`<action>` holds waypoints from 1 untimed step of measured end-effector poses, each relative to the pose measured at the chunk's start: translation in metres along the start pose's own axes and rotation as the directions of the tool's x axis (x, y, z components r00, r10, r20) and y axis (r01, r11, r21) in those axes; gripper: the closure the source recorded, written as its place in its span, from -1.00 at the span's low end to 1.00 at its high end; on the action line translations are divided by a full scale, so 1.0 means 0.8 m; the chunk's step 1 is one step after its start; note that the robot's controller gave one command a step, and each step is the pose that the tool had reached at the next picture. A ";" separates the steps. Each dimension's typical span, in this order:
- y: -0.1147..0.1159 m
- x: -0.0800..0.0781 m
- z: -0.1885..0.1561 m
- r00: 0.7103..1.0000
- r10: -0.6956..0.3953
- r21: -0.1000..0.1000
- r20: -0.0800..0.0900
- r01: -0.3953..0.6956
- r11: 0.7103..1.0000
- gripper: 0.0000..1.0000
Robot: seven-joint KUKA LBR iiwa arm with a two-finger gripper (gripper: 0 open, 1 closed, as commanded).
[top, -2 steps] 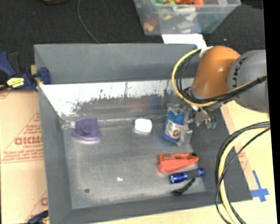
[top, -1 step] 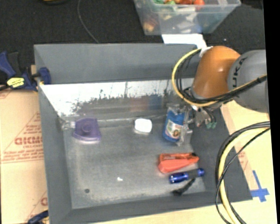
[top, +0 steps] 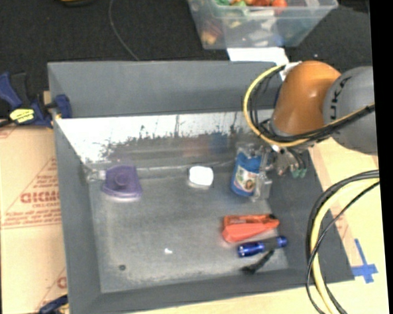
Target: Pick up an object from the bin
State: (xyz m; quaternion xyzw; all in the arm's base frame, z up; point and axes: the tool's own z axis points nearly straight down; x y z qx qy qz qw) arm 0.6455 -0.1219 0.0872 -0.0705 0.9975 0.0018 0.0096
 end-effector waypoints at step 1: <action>-0.001 -0.001 -0.047 1.000 0.001 0.001 0.000 -0.001 1.000 1.00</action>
Offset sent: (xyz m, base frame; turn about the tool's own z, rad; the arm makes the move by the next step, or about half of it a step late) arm 0.0001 -0.0006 0.0566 0.0006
